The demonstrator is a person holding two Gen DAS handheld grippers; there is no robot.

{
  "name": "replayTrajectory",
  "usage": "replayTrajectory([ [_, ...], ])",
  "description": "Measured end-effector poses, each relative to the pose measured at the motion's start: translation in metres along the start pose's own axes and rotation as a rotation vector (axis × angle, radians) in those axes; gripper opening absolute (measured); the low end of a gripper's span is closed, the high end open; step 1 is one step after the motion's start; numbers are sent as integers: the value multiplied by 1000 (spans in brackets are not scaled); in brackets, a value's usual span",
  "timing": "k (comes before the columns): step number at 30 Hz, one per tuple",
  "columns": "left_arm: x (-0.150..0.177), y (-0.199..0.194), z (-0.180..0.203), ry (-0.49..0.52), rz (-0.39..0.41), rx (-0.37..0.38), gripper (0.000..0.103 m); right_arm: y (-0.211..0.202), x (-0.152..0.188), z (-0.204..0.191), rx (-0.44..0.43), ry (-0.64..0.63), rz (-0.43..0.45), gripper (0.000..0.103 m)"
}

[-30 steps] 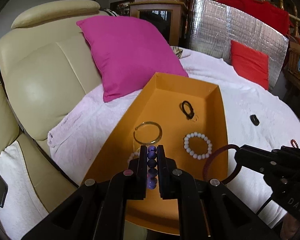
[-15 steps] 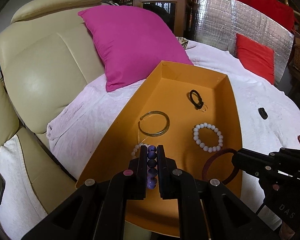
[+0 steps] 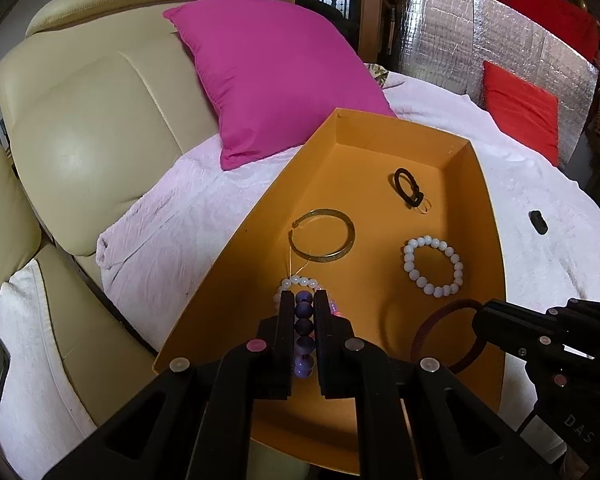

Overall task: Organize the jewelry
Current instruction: 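Open both grippers to drop the purple bracelet and dark red ring into the box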

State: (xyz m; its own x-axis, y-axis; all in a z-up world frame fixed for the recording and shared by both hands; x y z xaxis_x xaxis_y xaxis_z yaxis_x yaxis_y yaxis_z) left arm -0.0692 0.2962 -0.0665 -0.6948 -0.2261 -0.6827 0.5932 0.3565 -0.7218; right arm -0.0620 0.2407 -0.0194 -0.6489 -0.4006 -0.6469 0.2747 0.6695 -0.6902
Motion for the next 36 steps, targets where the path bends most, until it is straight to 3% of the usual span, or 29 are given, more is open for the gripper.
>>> replayTrajectory([
  [25, 12, 17, -4, 2, -72, -45, 12, 3, 5, 6, 3, 19, -19, 8],
  [29, 13, 16, -6, -6, -73, -59, 47, 3, 5, 6, 2, 24, -32, 8],
  [36, 10, 12, -6, -8, -62, -68, 51, -3, 3, 8, -11, 45, -28, 8],
])
Point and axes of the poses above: each gripper's, at about its wrist camera, not at the fingertips, and y roughly the way its jaws point, z to its right, x to its underside, the point moved 8 cm from there along y, roughly the way its jaws point, and after that the axes turned 11 degrees about -x, right-handed, at the moved point
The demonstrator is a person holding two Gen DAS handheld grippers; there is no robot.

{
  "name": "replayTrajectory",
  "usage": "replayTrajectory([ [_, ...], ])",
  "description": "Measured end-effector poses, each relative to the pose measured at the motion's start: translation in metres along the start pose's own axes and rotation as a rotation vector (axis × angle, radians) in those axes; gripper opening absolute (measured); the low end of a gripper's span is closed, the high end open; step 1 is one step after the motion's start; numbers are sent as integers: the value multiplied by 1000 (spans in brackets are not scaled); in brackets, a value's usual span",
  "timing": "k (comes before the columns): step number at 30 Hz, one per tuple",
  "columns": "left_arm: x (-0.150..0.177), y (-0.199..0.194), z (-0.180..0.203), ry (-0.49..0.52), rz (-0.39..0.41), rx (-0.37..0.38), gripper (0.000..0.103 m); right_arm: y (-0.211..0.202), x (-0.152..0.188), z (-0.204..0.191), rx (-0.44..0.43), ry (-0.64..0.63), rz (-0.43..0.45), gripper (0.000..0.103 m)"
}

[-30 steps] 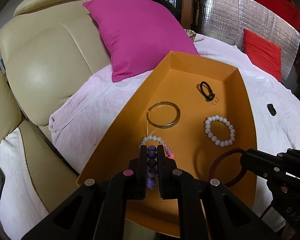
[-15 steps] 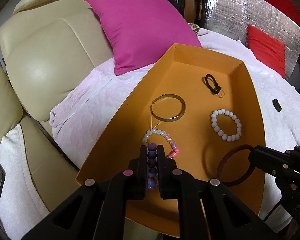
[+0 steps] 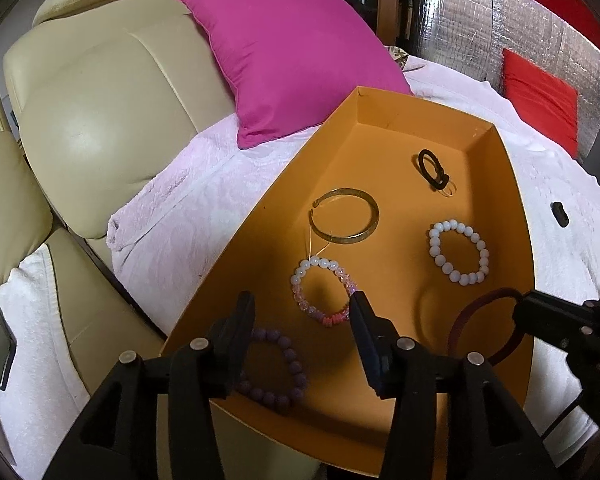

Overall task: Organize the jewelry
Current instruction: 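Open both grippers to drop the purple bracelet and dark red ring into the box, then grasp the red bead bracelet with the right gripper while the left grasps the black rubber ring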

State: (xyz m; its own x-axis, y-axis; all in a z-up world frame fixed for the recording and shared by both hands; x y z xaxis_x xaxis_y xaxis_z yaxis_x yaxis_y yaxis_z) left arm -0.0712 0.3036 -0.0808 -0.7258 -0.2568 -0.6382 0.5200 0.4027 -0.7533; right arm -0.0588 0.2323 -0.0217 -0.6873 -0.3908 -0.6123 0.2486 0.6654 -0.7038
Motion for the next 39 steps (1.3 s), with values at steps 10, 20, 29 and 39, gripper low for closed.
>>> replayTrajectory([
  [10, -12, -19, 1, -4, 27, -6, 55, -44, -14, 21, 28, 22, 83, 11],
  [20, -26, -53, 25, 45, 80, 1, 59, -115, -10, 96, 130, 134, 177, 12],
  [29, -36, -91, 85, 171, 142, 19, 60, -181, 13, 168, 197, 278, 292, 13],
  [39, -54, -120, 185, 350, 212, 73, 61, -238, 61, 261, 236, 527, 391, 14],
])
Point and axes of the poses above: each gripper's, at about its wrist camera, not at the fingertips, and y roughly the way its jaws point, z to its right, x to its underside, the point moved 8 cm from there along y, roughly the way its jaws point, and after that the axes turned 11 degrees about -x, right-handed, at the moved point
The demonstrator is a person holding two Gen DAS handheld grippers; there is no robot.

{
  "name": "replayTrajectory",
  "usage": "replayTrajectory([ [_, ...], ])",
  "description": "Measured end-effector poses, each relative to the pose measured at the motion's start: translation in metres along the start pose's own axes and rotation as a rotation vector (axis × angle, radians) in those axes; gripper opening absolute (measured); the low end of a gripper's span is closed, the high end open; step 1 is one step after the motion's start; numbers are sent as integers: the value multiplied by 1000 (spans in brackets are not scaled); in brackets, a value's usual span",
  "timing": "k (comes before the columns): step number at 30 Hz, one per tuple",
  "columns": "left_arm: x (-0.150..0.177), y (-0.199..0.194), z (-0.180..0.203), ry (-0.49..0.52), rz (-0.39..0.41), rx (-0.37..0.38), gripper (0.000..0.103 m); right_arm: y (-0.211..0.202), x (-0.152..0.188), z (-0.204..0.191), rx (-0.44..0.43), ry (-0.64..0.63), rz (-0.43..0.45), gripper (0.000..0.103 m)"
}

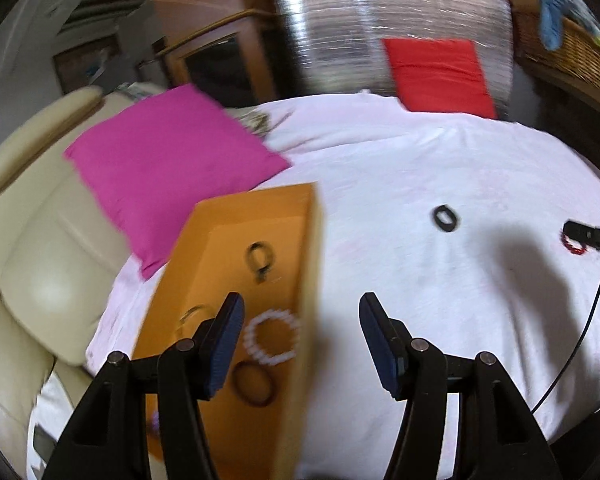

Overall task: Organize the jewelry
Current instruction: 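Grasp the red bead bracelet with the right gripper while the left grasps the black rubber ring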

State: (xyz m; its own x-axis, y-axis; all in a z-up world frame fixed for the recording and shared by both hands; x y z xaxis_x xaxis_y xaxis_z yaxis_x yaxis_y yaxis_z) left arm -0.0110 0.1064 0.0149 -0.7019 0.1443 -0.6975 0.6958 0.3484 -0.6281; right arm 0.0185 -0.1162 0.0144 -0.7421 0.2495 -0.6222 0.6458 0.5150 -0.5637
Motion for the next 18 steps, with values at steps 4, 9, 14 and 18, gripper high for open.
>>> replayTrajectory([
  [4, -14, 4, 50, 72, 5, 59, 61, -21, -15, 33, 39, 56, 41, 14],
  [9, -26, 21, 99, 102, -27, 125, 61, -43, -21, 73, 105, 111, 53, 14],
  [14, -28, 52, 132, 73, -90, 182, 61, -62, -19, 113, 155, 179, 48, 14],
  [18, -28, 74, 149, 39, -124, 206, 61, -76, -18, 148, 201, 233, 51, 14],
])
Point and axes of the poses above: each gripper's, at about its wrist camera, not at the fingertips, and y roughly the way its jaws point, z to its right, x to its underside, the point moved 8 cm from there along y, roughly the way its jaws point, and after that the axes turned 11 degrees about -x, right-handed, at the moved point
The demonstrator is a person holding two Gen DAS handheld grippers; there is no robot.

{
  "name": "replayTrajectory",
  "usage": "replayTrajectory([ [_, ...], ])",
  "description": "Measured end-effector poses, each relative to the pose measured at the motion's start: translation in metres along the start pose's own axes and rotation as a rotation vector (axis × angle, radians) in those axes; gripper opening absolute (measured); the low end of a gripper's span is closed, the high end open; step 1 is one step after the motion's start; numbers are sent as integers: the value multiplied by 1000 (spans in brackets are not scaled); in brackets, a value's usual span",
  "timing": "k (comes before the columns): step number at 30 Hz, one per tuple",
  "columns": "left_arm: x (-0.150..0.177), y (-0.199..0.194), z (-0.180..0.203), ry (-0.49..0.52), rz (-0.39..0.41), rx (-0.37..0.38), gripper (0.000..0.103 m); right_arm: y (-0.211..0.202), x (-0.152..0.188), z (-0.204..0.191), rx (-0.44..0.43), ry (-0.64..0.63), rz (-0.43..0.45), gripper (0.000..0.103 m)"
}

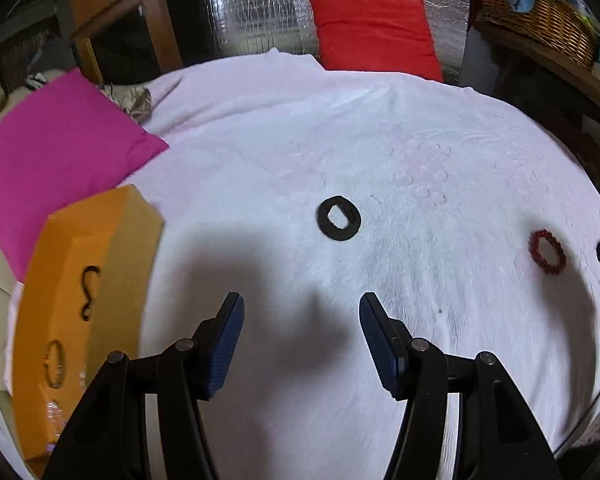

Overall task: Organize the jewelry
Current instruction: 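Grasp the red bead bracelet with the right gripper while the left grasps the black rubber ring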

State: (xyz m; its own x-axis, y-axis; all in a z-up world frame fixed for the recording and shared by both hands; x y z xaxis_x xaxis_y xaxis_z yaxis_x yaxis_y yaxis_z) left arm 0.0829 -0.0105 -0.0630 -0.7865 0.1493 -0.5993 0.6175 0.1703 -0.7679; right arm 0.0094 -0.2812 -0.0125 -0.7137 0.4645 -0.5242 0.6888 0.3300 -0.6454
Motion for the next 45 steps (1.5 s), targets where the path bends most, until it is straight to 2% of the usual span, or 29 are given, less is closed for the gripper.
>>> replayTrajectory([
  [5, -5, 24, 20, 7, -22, 14, 61, 4, -4, 33, 50, 63, -19, 14],
  [10, -13, 44, 23, -8, -41, 36, 61, 24, -7, 27, 50, 42, -53, 14],
  [17, -27, 71, 25, -11, -74, 93, 61, 62, -6, 18, 102, -31, -128, 14],
  [19, -33, 74, 26, -4, -70, 106, 61, 71, -2, 17, 147, -76, -148, 15],
  [29, -55, 105, 25, -86, -107, 193, 60, 79, -2, 7, 246, -270, -113, 13],
  [31, -57, 110, 25, -109, -107, 201, 57, 79, -3, 7, 248, -274, -112, 13],
  [32, -58, 112, 25, -113, -105, 199, 50, 80, -5, 7, 248, -272, -112, 13],
  [35, -58, 115, 29, -82, -93, 175, 42, 81, -6, 7, 249, -263, -113, 13],
  [37, -57, 116, 35, -59, -89, 178, 32, 81, -6, 7, 248, -259, -113, 13],
  [39, -56, 118, 33, -45, -81, 151, 17, 84, -6, 5, 248, -253, -112, 13],
  [40, -55, 118, 33, -42, -79, 153, 13, 83, -6, 5, 249, -253, -111, 13],
  [45, -54, 110, 33, -30, -78, 159, 9, 82, -7, 1, 229, -252, -101, 11],
])
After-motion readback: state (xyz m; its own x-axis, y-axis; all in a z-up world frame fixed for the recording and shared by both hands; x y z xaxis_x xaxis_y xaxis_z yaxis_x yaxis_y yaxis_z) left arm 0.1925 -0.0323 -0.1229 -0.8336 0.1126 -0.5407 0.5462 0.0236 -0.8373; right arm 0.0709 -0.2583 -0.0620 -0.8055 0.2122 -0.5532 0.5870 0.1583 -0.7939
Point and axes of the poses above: each gripper's, at about its wrist camera, not at the fingertips, and y roughly the way its jaws point, z to its right, x to its underside, the point moved 8 cm from there along y, roughly the way its jaws point, and after that the axes turned 11 degrees about -x, right-handed, at the moved point
